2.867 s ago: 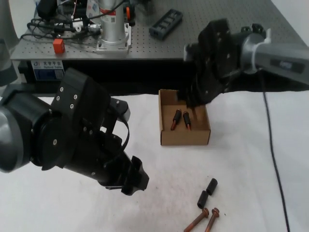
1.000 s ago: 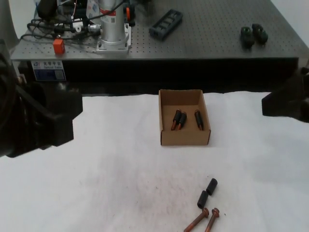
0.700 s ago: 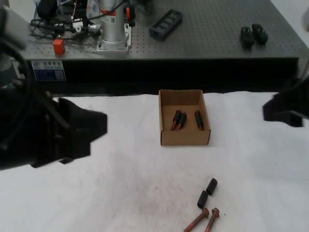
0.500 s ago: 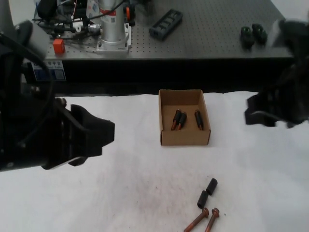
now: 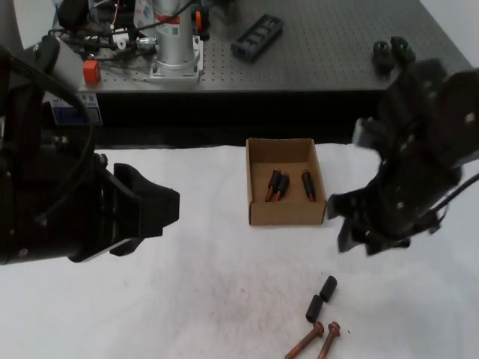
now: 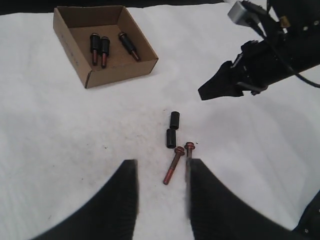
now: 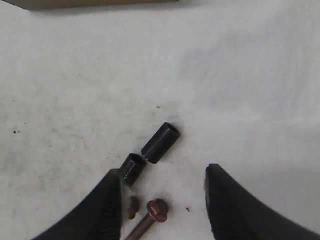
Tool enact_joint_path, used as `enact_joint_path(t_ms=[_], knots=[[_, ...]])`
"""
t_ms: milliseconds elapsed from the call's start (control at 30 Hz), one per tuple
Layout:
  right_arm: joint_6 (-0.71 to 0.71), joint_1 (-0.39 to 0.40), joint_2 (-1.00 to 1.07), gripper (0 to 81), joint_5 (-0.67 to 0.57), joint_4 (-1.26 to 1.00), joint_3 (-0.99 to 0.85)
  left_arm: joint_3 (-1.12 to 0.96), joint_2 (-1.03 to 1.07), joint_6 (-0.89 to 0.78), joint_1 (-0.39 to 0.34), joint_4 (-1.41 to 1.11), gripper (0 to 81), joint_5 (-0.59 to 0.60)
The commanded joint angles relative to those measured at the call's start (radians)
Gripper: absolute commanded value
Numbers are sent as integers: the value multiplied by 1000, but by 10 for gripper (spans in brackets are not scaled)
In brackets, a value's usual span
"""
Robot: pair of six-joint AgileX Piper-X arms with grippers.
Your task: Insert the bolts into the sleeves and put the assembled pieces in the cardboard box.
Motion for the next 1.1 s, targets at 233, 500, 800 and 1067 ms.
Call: enact_joint_path(t_ms=[233, 500, 800, 1067], knots=[[199, 42, 87, 367, -8, -94, -3, -7, -1, -2, 0, 28, 246, -2], [307, 45, 127, 367, -1, -127, -3, -7, -1, 30, 0, 72, 246, -2], [355, 48, 180, 367, -1, -96, -3, -7, -1, 30, 0, 72, 246, 1], [397, 48, 201, 367, 30, -116, -3, -7, -1, 84, 0, 72, 246, 1]])
